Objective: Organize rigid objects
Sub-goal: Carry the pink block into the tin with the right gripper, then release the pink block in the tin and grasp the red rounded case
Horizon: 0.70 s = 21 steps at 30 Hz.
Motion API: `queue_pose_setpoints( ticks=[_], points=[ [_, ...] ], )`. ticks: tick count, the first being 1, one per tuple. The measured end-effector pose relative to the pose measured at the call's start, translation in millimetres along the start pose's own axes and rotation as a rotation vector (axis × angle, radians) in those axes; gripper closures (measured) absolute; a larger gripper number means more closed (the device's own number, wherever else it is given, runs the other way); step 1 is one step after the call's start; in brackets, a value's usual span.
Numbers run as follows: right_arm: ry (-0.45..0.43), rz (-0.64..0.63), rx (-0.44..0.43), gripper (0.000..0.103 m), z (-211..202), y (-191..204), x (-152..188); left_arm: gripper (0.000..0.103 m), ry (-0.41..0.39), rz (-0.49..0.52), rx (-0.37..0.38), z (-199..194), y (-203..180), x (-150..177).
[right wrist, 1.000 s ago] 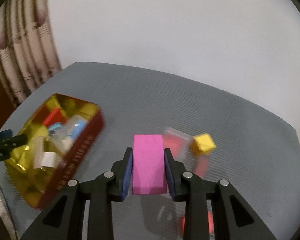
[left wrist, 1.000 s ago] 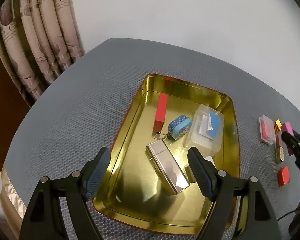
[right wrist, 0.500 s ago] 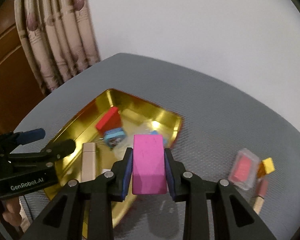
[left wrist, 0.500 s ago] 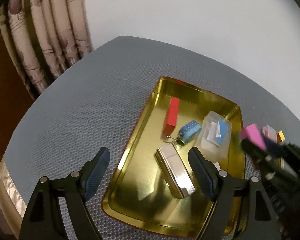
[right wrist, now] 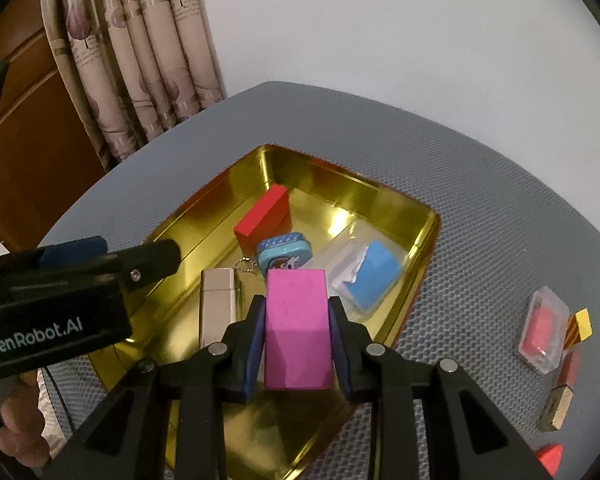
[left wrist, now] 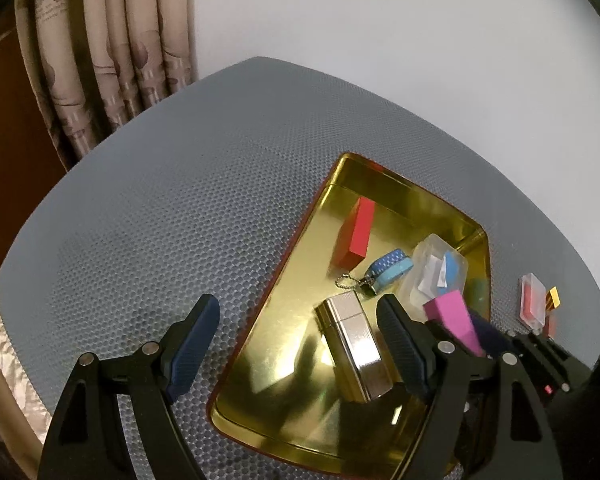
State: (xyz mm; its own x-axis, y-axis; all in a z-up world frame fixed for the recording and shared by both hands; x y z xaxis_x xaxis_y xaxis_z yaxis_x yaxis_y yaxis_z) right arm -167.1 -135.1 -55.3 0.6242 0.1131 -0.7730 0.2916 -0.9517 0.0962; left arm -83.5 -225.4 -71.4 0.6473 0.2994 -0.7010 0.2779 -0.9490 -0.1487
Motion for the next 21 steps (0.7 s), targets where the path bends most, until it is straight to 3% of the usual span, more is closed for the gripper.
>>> queue_pose_setpoints(
  ticks=[7,12,21],
  points=[
    [-0.001,-0.009,-0.008,0.072,-0.3,5.9,3.7,0.026,-0.002,0.003,0.004,0.2,-2.0,0.0],
    [-0.039,0.026,0.008,0.054,-12.0,-5.7,2.1,0.026,-0.012,0.020,0.008,-1.8,-5.5,-1.0],
    [-0.069,-0.004,0.098,0.049,-57.5,-50.8,16.6,0.025,-0.013,0.039,0.004,-2.0,-8.3,0.0]
  ],
)
Point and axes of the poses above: each gripper's, at about its wrist camera, not at the fingertips, and z roughly the way its jaws point, y to its left, x to its underside, the point moved 6 cm from there along z, roughly the way its jaws point, and after that the axes turned 14 degrees about -y, right-handed, at the moved point
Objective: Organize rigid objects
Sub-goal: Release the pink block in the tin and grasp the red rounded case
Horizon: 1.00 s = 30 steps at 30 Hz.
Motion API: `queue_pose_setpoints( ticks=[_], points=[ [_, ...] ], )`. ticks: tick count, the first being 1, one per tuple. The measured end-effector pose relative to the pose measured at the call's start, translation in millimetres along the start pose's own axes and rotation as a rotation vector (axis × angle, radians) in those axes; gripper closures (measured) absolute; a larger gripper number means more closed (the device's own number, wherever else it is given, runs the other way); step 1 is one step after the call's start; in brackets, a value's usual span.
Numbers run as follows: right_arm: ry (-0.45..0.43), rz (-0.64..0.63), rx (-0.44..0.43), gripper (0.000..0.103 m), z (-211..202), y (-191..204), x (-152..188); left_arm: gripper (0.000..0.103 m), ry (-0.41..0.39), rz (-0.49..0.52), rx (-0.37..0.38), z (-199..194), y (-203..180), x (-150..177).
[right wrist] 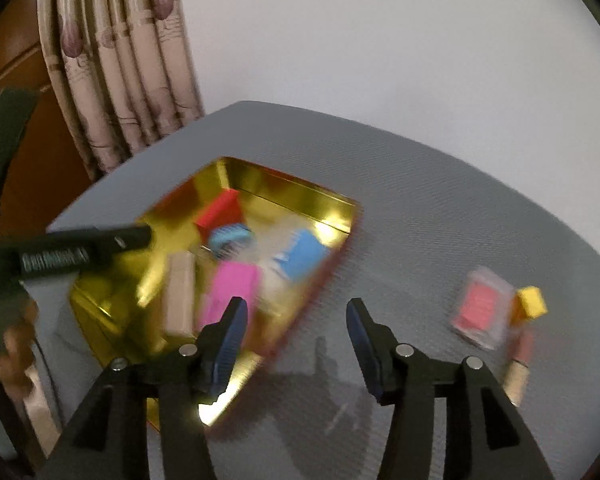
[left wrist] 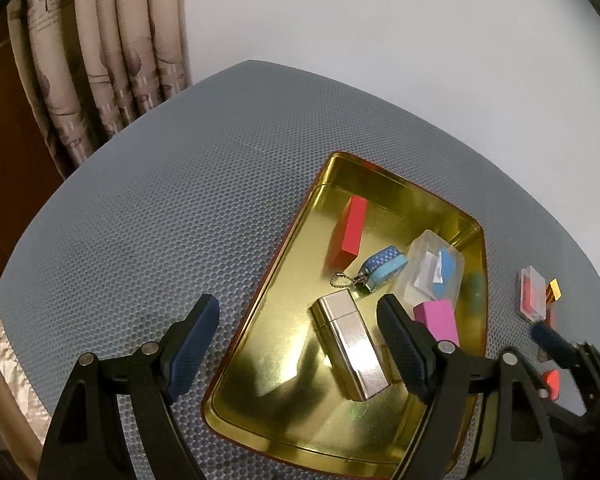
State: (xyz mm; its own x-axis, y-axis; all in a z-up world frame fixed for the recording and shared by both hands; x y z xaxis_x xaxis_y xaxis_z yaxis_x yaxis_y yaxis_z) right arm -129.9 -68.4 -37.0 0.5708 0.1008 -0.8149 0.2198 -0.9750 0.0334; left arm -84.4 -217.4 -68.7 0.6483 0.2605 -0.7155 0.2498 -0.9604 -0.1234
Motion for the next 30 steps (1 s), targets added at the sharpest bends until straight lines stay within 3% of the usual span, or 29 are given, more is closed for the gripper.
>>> queue_pose_setpoints(
  ticks=[11,15,21,28,30],
  points=[
    [0.074,0.045,0.192,0.049,-43.9,-115.7,53.2,0.025,-0.014,0.061,0.034,-3.1,-15.8,2.3],
    [0.087,0.080,0.206,0.049,-53.4,-143.5,70.2,0.025,-0.023,0.085,0.043,-4.3,-21.9,4.1],
    [0.101,0.110,0.178,0.049,-50.2,-155.0,92.7,0.024,-0.062,0.131,0.052,-9.4,-33.3,4.2],
    [0.131,0.061,0.173,0.049,-36.5,-152.9,116.1,0.023,-0.071,0.191,0.062,-12.7,-48.5,10.2],
    [0.105,0.060,0.164,0.049,-35.9,-153.7,119.8,0.023,-0.076,0.208,0.069,-15.8,-55.3,13.1]
  ],
)
Point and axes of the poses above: each gripper's, at about its wrist camera, not at the fingertips, and z roughly the way its jaws point, y to its left, x to its underside, the point moved 6 cm from there along z, roughly the way its jaws point, and after that the axes turned 14 degrees about -y, right-handed, at the moved point
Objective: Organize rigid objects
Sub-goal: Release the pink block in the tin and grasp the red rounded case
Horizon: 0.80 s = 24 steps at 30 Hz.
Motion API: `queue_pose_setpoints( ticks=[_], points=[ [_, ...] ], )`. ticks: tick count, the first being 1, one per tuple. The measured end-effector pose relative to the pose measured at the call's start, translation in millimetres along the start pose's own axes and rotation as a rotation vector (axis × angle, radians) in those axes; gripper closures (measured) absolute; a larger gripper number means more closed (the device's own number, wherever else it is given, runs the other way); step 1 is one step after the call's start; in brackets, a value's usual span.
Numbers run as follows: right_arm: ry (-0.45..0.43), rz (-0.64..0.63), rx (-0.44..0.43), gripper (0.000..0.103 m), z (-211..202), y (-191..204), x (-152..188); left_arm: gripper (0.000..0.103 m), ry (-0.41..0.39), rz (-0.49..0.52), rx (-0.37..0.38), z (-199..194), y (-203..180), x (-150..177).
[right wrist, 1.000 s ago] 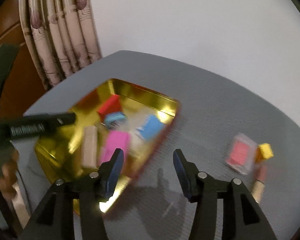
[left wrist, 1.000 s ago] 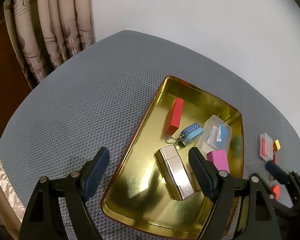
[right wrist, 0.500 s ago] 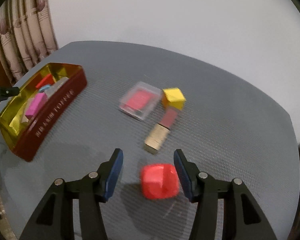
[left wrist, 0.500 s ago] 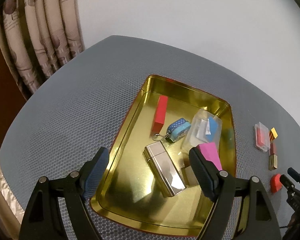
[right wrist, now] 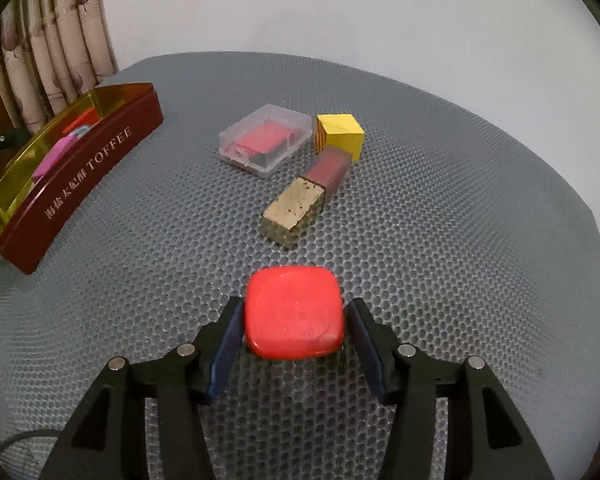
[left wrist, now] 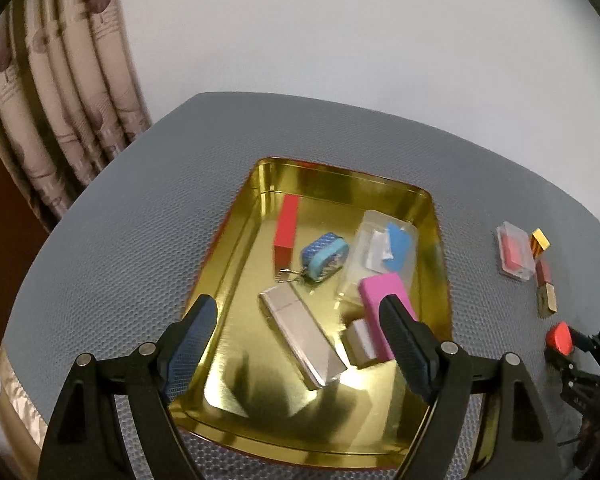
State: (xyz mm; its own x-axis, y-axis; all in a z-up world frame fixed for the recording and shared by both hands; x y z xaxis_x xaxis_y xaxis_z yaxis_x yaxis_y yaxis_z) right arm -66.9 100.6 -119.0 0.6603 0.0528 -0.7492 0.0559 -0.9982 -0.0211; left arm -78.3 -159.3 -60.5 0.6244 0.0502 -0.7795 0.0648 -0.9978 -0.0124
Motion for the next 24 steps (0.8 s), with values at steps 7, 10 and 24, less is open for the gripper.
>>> queue_pose_setpoints(
  ticks=[7,10,24],
  points=[
    [-0.053,0.034,0.001,0.056,3.2,-10.2,0.8,0.023,0.008,0.018,0.036,-6.9,-36.4,-1.5],
    [-0.068,0.057,0.055,0.056,7.2,-26.8,-0.5,0.023,0.036,0.037,0.077,-5.8,-60.3,0.5],
    [-0.070,0.205,0.290,0.056,24.1,-125.8,-2.2,0.023,0.168,0.183,0.293,11.9,-213.2,20.4]
  ],
)
Point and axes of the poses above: each gripper's, at about its wrist camera, not at the fingertips, and z roughly the way its jaws point, y to its left, x to its underside, the point moved 6 cm from there along z, roughly the way its jaws point, and after that the axes turned 14 degrees about -y, right-handed, at the moved point
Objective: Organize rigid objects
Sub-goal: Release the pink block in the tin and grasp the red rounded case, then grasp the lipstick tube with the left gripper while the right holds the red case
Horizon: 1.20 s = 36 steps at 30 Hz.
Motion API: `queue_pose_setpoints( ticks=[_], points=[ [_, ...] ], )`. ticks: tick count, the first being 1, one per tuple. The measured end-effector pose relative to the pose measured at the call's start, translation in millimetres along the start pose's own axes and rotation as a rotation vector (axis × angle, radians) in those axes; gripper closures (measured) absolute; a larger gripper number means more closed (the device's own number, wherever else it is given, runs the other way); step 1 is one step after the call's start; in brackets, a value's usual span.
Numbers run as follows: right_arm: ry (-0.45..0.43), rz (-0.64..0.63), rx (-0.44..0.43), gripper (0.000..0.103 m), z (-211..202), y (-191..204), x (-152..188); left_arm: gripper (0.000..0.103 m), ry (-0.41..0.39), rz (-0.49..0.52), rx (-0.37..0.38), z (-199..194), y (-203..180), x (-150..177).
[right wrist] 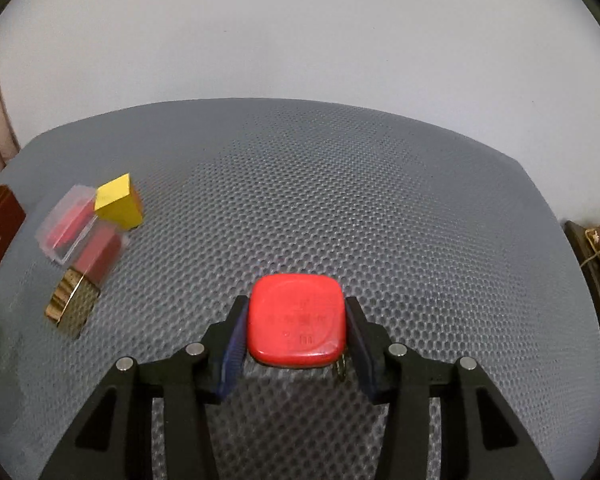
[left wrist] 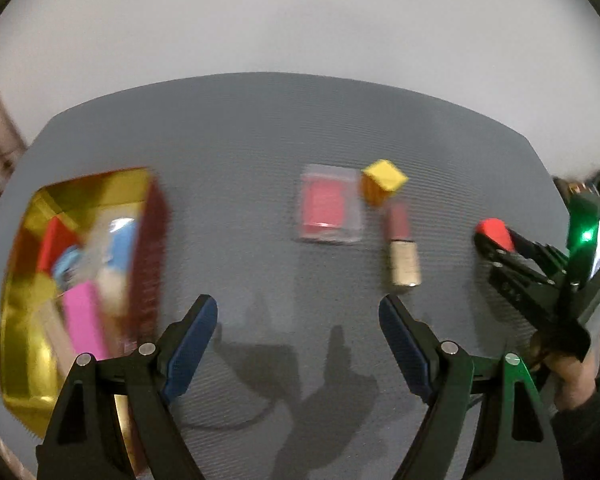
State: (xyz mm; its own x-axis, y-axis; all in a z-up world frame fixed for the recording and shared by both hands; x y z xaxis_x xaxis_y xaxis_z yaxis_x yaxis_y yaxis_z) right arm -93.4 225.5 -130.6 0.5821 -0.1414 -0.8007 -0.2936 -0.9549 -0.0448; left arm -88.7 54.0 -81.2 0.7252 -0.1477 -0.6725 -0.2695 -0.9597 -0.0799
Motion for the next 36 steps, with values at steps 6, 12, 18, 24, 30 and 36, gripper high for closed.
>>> queue_pose_setpoints(
  ticks=[6,12,18,24,30,36],
  points=[
    [0.003,0.021,-0.015,0.055,1.2,0.1,3.5,0.032,0.075,-0.018,0.066,33.3,-39.4,-4.3],
    [0.003,0.024,-0.018,0.055,0.8,5.6,6.7,0.043,0.124,-0.008,0.062,64.0,-54.1,-3.1],
    [0.003,0.026,-0.019,0.055,0.7,2.0,8.3,0.063,0.154,-0.023,0.051,88.2,-58.1,-6.5],
    [0.003,0.030,-0.022,0.055,1.2,-6.5,10.1,0.086,0.096,0.068,0.026,93.1,-64.0,-10.1],
    [0.004,0.030,-0.021,0.055,-3.0,-4.0,12.9,0.086,0.108,0.083,0.070,81.9,-58.7,-2.3],
    [0.004,0.030,-0.018,0.055,5.3,-5.3,4.1,0.086,0.088,0.126,0.107,53.8,-46.4,6.3]
  ],
)
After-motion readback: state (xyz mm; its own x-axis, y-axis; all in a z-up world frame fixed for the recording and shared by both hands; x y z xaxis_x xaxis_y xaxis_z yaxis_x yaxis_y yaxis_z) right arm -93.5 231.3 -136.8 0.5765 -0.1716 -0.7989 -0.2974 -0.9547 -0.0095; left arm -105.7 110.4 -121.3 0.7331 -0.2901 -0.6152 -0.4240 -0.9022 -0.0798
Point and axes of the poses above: each gripper's, at about its wrist camera, not at the fingertips, and z roughly the way its jaws point, y to its left, x to its underside, the point moved 6 cm from there along z, roughly the way its jaws point, and after that the axes turned 14 degrees about -y, right-handed, at the moved point
